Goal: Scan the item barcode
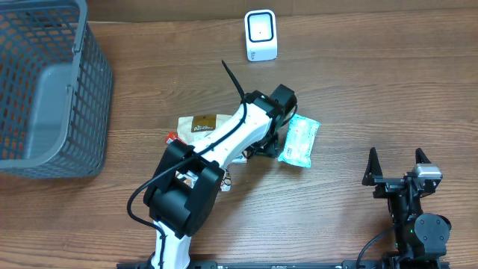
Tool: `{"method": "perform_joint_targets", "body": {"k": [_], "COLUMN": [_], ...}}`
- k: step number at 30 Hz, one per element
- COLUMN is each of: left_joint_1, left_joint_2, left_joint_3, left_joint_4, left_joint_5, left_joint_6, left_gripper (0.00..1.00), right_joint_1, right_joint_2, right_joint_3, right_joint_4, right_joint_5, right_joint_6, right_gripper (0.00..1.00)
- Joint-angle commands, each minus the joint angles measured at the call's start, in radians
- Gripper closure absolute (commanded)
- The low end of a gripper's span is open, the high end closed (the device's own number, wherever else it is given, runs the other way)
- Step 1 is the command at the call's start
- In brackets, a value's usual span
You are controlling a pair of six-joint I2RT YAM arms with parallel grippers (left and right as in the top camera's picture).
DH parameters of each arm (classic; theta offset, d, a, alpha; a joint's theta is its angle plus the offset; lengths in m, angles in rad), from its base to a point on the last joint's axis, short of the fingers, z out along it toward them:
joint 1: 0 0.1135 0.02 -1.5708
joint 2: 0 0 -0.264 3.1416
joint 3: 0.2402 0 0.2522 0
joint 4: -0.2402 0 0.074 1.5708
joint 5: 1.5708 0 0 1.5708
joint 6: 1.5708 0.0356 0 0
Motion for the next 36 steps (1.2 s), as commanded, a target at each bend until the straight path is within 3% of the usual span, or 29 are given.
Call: {"method": "perform_joint_targets", "body": {"k": [1,6,14,17,20,21,30,36], "left_joint_1": [0.003,0.0,0.0,0.0,0.0,0.0,0.002,0.007], "left_joint_2": [0.001,0.001,0.002,0.002,0.002,0.001,-0.013,-0.051], "left_joint_3": [-0.037,-0.087,-0.138,-0.168,-0.173,-0.172,-0.035,0.065], "left_joint_4": [0.011,0.09,0.146,0.167,0.168,0.168,0.061,-0.002], "left_joint_5": [-0.06,-0.07,-0.111,-0.111,-0.11,-0.11,-0.098,-0.013], "left_joint_6": [-0.069,-0.07,-0.076,-0.075,-0.074,-0.074,-0.078,-0.058], "left_gripper": [0.51,0.58,0.54,0.67,0.93,0.96,0.96,0.96], "right_joint_1": [-0.004,-0.004,-0.004,-0.004,-0.004,-0.004,-0.004,-0.004], "right_joint_2": [-0.01,-0.01,-0.01,-0.01,-0.01,-0.01,-0.01,-0.01], "right_joint_3": [-0.01,-0.01,-0.01,-0.01,-0.01,-0.01,-0.01,-0.01], "right_joint_4": [0.003,0.003,0.004,0.003,0.003,0.003,0.003,0.003], "right_joint_5": [0.008,0.008,0.008,0.008,0.008,0.008,0.008,0.008], "right_joint_6": [0.004,0.004,0.004,0.004,0.004,0.004,0.004,0.004], "right_gripper": [0.0,0.0,0.0,0.0,0.0,0.0,0.0,0.0]}}
